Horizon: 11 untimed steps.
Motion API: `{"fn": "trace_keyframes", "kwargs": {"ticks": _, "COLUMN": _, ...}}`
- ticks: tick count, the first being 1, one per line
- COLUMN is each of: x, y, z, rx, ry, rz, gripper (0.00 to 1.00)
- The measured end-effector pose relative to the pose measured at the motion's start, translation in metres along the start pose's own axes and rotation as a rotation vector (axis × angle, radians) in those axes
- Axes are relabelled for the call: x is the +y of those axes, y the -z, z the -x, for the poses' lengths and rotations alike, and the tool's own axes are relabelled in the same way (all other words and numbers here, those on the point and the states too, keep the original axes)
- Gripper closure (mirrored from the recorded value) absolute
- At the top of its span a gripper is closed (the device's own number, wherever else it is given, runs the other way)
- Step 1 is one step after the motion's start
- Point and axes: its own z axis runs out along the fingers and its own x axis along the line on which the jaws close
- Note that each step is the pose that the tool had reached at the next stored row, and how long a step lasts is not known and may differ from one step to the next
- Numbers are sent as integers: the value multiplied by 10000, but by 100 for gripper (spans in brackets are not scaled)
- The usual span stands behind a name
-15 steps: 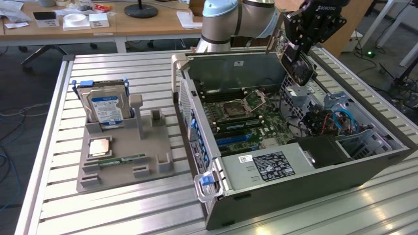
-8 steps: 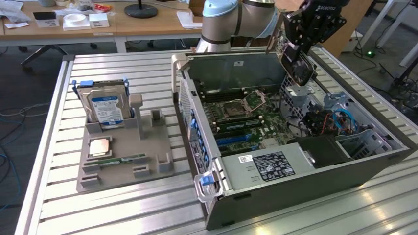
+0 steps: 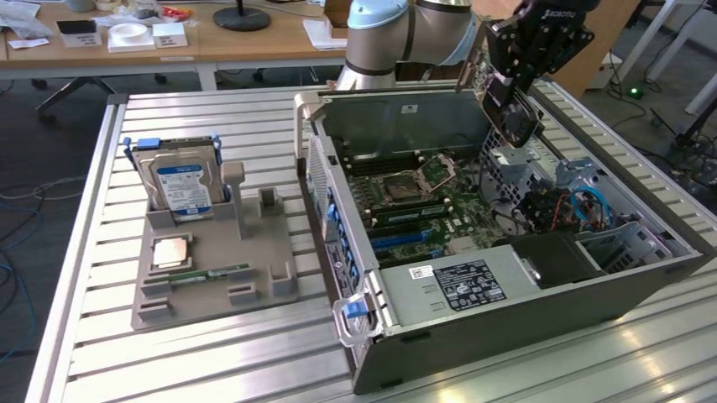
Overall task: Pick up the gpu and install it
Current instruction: 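Insert the gpu into the slot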
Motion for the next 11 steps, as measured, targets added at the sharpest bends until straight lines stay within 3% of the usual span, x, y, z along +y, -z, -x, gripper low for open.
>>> {"fn": "trace_keyframes", "kwargs": {"ticks": 11, "x": 0, "y": -5, "z": 0, "rx": 124, "ry": 1805, "rz": -8, "gripper": 74}}
